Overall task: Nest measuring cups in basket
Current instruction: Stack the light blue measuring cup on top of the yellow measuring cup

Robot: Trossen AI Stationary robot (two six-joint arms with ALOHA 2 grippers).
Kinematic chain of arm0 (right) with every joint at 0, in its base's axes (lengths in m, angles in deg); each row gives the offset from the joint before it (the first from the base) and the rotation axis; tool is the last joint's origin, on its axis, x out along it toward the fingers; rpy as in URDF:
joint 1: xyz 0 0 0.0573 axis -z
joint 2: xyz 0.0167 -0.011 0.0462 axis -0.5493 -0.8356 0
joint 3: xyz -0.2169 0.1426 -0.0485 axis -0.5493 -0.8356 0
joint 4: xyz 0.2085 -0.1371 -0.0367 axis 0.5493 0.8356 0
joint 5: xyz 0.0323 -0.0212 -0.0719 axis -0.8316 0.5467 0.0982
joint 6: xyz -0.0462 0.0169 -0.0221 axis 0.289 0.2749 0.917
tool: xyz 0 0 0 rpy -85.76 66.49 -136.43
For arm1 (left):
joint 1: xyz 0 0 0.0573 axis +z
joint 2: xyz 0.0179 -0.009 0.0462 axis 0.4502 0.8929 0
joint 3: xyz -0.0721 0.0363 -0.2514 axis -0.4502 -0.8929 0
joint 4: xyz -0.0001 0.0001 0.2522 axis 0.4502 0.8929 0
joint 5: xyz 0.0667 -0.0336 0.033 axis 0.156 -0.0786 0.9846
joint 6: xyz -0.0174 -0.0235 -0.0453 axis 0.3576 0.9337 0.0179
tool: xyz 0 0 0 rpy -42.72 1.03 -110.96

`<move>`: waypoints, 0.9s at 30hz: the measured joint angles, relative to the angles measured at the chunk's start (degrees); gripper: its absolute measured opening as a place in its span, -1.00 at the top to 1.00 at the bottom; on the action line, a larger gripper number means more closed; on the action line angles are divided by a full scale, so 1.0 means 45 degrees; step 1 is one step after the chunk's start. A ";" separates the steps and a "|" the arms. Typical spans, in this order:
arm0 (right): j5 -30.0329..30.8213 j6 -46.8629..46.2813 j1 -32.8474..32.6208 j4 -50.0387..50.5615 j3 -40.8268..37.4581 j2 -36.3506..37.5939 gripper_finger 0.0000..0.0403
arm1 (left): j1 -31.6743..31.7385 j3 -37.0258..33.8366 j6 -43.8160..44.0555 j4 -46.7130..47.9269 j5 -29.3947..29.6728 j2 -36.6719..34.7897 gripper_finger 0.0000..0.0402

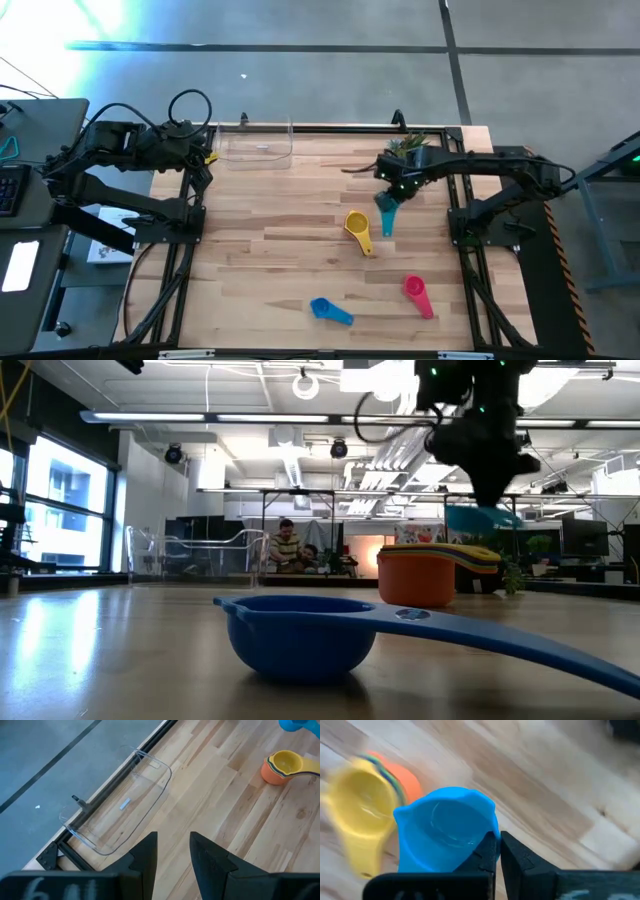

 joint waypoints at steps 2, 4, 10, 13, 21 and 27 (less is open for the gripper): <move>0.0229 0.0055 0.0000 -0.0014 0.0572 0.0000 1.00 | 0.0000 0.0000 0.0000 -0.0001 0.0003 0.0000 0.48; 0.0309 0.0295 0.0000 -0.0033 0.1077 0.0000 1.00 | 0.0000 0.0000 0.0000 -0.0001 0.0005 0.0000 0.48; 0.0359 0.0531 0.0000 -0.0877 0.2133 0.0000 1.00 | 0.0000 0.0000 0.0003 -0.0001 0.0003 -0.0001 0.48; 0.0334 0.0764 0.0000 -0.1285 0.2527 -0.0028 1.00 | -0.0001 0.0000 0.0005 0.0002 0.0002 0.0000 0.48; -0.0023 0.1471 -0.0085 -0.1700 0.4061 -0.0977 1.00 | 0.0002 0.0000 0.0019 0.0002 -0.0032 0.0010 0.48; -0.0554 0.2451 -0.0127 -0.0758 0.5562 -0.2251 1.00 | 0.0003 0.0000 0.0024 -0.0001 -0.0042 0.0010 0.48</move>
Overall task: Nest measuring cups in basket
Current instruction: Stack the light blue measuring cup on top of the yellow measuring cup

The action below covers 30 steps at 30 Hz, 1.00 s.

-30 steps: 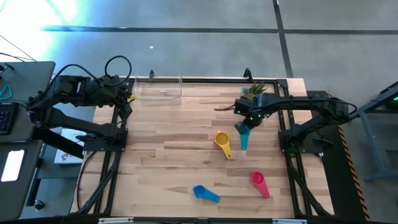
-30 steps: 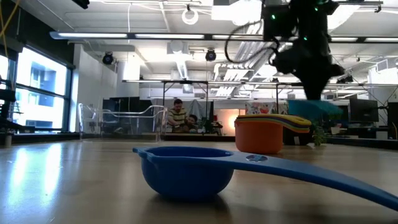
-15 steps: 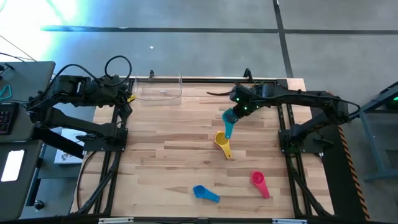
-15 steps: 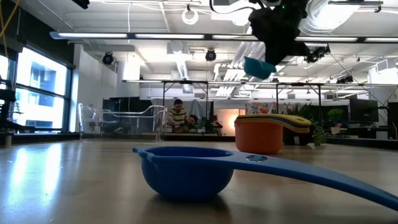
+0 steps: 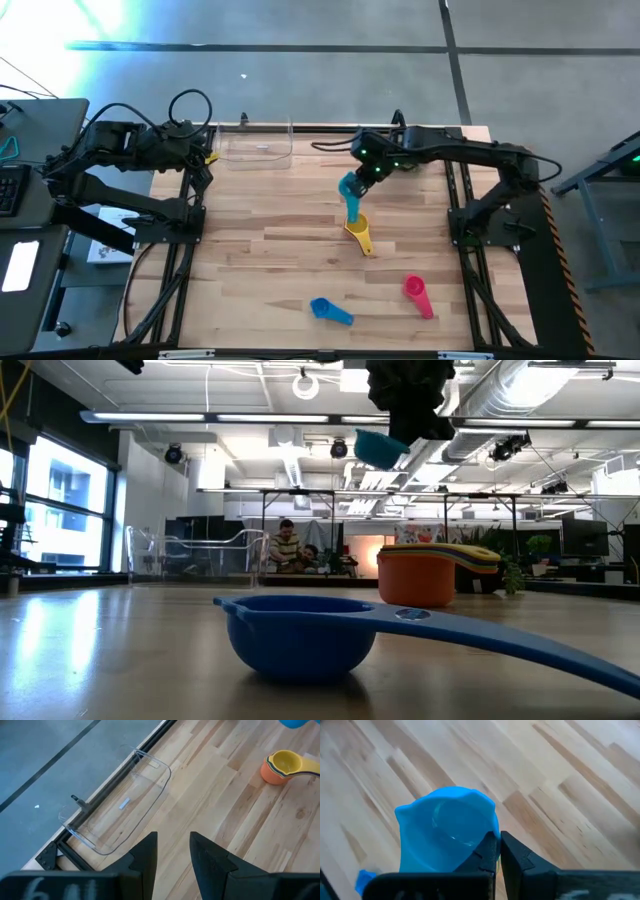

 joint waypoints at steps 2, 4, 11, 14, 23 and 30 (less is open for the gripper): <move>-0.0019 0.0241 -0.0041 0.0528 0.0438 -0.0435 1.00 | -0.0004 0.0000 0.0001 0.0004 -0.0004 0.0000 0.48; -0.0040 0.0363 -0.0071 0.1060 0.0834 -0.0854 1.00 | -0.0002 0.0000 0.0001 0.0002 -0.0010 0.0000 0.48; -0.0906 0.1119 -0.0380 0.1981 0.1290 -0.2058 1.00 | 0.0000 0.0000 -0.0009 0.0004 -0.0015 0.0000 0.48; -0.0940 0.1329 -0.0720 0.2077 0.1290 -0.2409 1.00 | -0.0004 0.0000 -0.0009 0.0004 -0.0015 0.0000 0.48; -0.0933 0.1802 -0.1408 0.2460 0.1290 -0.3100 1.00 | 0.0001 0.0000 -0.0014 0.0004 -0.0015 0.0000 0.48; -0.0935 0.1829 -0.1491 0.2693 0.1290 -0.3545 1.00 | 0.0001 0.0000 -0.0019 0.0004 -0.0010 0.0000 0.48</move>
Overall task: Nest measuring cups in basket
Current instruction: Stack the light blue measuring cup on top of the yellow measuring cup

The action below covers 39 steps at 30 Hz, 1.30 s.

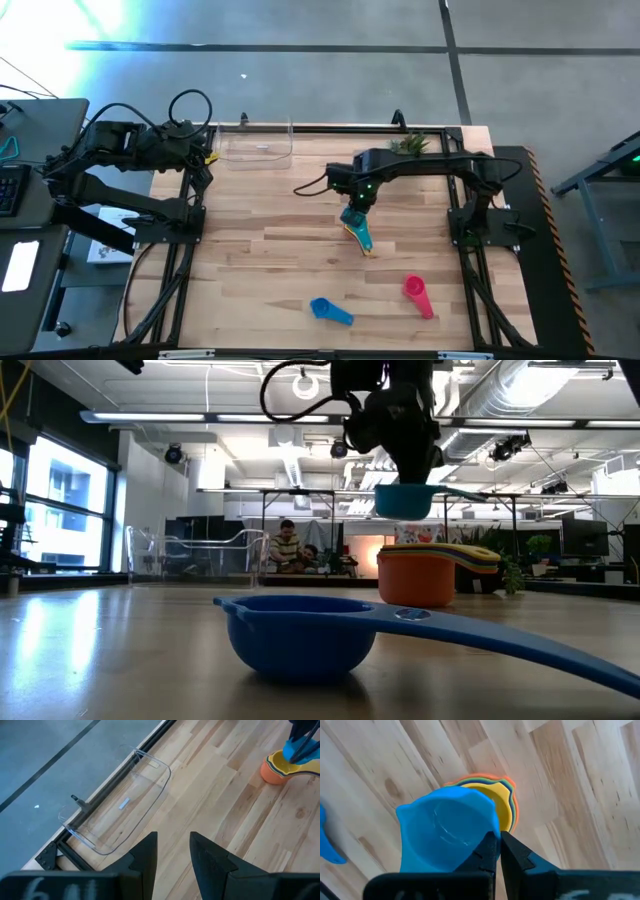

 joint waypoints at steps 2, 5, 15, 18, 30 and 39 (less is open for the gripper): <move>0.0008 -0.0080 0.0000 0.0094 -0.0001 -0.0047 1.00 | 0.0000 0.0000 0.0000 0.0005 -0.0004 0.0005 0.48; 0.0110 -0.0007 0.0000 0.0147 -0.0005 -0.0042 1.00 | 0.0000 0.0000 0.0000 0.0002 0.0000 0.0002 0.48; 0.0668 0.0747 0.0112 0.1235 -0.0010 -0.0016 1.00 | -0.0002 0.0000 0.0005 0.0002 0.0000 0.0005 0.48; 0.0870 0.1031 0.0112 0.1426 -0.0010 0.0016 1.00 | 0.0000 0.0000 0.0010 0.0004 0.0000 0.0005 0.48; 0.1154 0.0645 0.0416 0.1442 -0.1047 0.1528 1.00 | -0.0004 0.0000 0.0010 0.0004 0.0000 0.0004 0.48; 0.0077 -0.1924 0.0532 -0.2220 -0.5005 0.4749 1.00 | 0.0000 0.0000 0.0010 0.0000 0.0005 0.0005 0.48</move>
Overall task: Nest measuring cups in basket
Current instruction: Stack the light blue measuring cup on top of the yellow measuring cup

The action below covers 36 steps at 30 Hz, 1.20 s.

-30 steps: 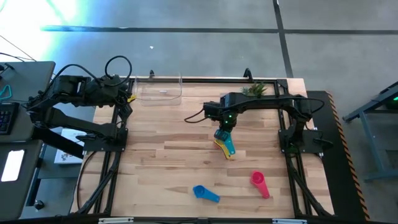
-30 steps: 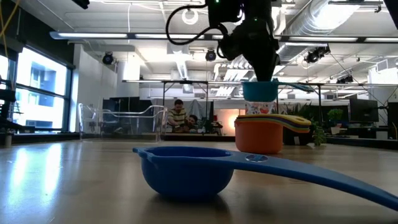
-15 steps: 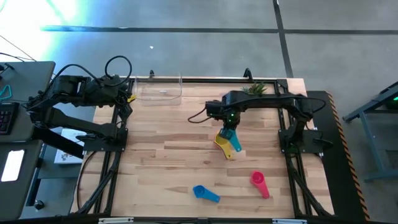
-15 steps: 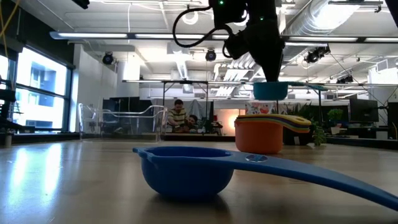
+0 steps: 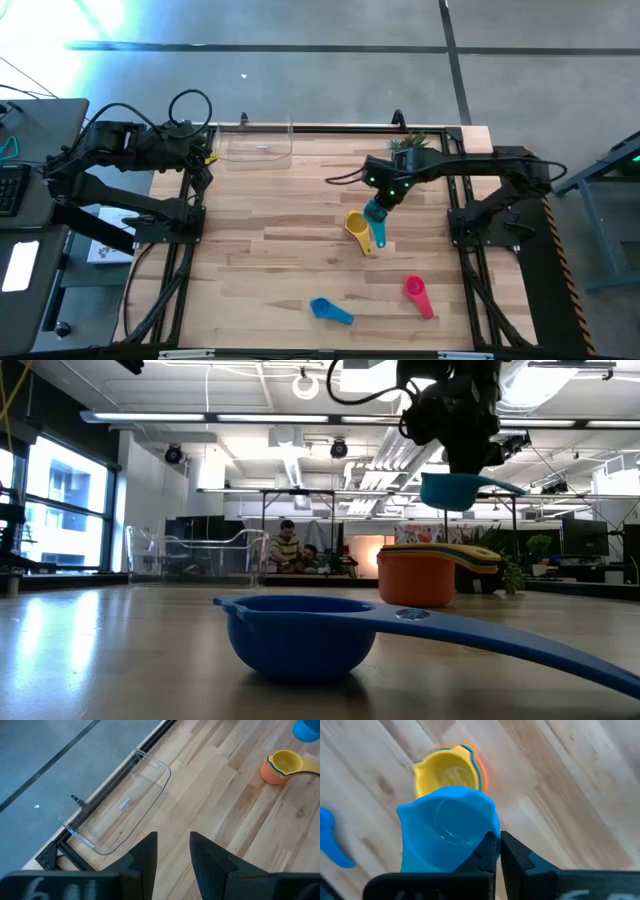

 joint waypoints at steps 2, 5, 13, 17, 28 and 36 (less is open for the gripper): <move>-0.0066 -0.0321 -0.0003 -0.0179 -0.0205 0.0301 1.00 | 0.0000 0.0000 0.0000 0.0000 0.0013 0.0000 0.48; -0.0065 -0.0594 0.0002 -0.0415 -0.0176 0.0386 1.00 | -0.0002 0.0000 0.0002 0.0000 0.0029 0.0010 0.48; -0.0279 -0.0585 0.0002 -0.1929 0.0458 -0.0352 1.00 | 0.0000 0.0000 0.0000 0.0000 0.0029 0.0015 0.48; -0.0857 -0.0025 -0.0129 -0.1987 0.0763 -0.1325 1.00 | -0.0001 0.0000 0.0005 0.0000 0.0023 0.0015 0.48; -0.1154 0.0421 -0.0280 -0.1674 0.1037 -0.2522 1.00 | -0.0003 0.0000 0.0006 0.0000 0.0015 0.0015 0.48; -0.0911 0.1012 -0.0240 -0.1431 0.1042 -0.2940 1.00 | 0.0000 -0.0002 0.0010 -0.0004 0.0005 0.0049 0.48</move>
